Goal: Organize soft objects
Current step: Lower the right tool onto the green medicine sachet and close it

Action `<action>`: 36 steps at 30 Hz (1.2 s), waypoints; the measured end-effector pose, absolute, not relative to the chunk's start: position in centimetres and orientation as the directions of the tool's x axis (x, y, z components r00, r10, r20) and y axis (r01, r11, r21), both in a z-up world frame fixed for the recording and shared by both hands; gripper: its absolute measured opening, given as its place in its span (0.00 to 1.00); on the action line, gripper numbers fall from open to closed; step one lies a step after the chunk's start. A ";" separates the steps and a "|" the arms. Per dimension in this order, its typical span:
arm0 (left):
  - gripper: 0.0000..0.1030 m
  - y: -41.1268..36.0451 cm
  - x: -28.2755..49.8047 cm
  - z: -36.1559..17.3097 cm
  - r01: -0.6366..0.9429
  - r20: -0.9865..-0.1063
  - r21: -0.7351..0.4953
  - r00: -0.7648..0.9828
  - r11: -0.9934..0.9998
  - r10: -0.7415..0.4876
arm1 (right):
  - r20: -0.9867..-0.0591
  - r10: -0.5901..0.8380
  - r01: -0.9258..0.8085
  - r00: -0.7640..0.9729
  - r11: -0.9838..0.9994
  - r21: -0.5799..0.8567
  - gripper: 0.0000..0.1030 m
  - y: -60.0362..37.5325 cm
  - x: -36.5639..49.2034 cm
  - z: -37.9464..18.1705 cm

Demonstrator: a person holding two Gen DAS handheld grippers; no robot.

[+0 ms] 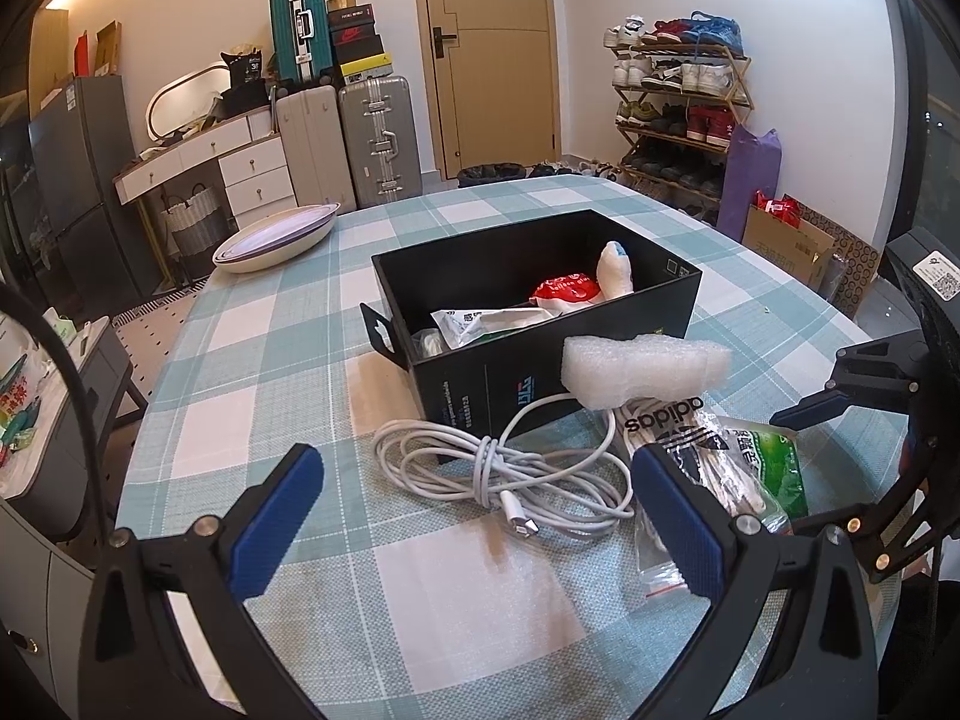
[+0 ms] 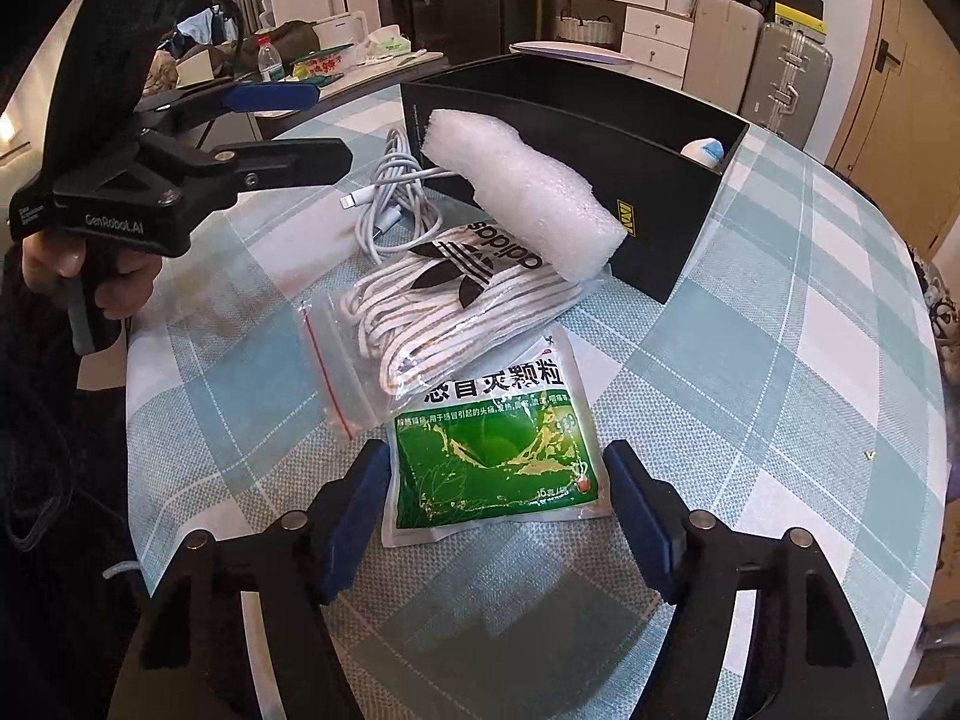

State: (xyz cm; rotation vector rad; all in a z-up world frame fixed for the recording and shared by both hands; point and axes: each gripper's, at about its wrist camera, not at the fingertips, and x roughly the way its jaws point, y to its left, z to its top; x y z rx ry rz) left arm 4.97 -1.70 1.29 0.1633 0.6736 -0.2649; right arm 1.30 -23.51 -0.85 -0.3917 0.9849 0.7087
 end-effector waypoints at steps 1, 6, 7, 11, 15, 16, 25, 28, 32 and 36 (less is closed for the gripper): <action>1.00 -1.7 5.0 1.3 0.295 -0.634 0.061 0.749 0.954 -0.191 | -0.860 0.364 -0.699 0.359 0.715 0.011 0.66 -23.6 1.3 -0.8; 1.00 -1.7 5.0 1.3 0.294 -0.634 0.062 0.750 0.954 -0.190 | -0.857 0.357 -0.692 0.372 0.722 0.001 0.56 -24.2 1.5 -0.7; 1.00 -1.7 5.0 1.3 0.293 -0.634 0.062 0.750 0.954 -0.189 | -0.856 0.354 -0.690 0.376 0.723 -0.004 0.56 -24.3 1.5 -0.6; 1.00 -1.7 5.0 1.3 0.292 -0.633 0.061 0.750 0.954 -0.189 | -0.846 0.355 -0.682 0.397 0.731 -0.013 0.48 -25.1 1.6 -0.2; 1.00 -1.5 5.2 1.3 0.289 -0.634 0.061 0.750 0.955 -0.187 | -0.841 0.343 -0.669 0.418 0.743 -0.030 0.28 -25.7 1.6 0.4; 1.00 -1.4 5.2 1.3 0.290 -0.635 0.060 0.750 0.955 -0.188 | -0.845 0.336 -0.668 0.417 0.743 -0.034 0.28 -25.8 1.6 0.3; 1.00 -1.4 5.2 1.3 0.290 -0.636 0.062 0.749 0.955 -0.187 | -0.821 0.348 -0.568 0.453 0.822 0.035 0.65 -27.3 3.3 0.9; 1.00 -1.2 5.3 1.3 0.287 -0.637 0.062 0.749 0.956 -0.183 | -0.832 0.342 -0.499 0.438 0.862 0.092 0.65 -27.7 4.6 0.6; 1.00 -1.1 5.4 1.2 0.284 -0.637 0.064 0.749 0.957 -0.180 | -0.843 0.345 -0.477 0.413 0.870 0.123 0.65 -26.9 5.2 0.1; 1.00 -0.9 5.5 1.2 0.281 -0.639 0.057 0.748 0.958 -0.181 | -0.842 0.338 -0.449 0.420 0.884 0.131 0.65 -26.3 5.7 -0.1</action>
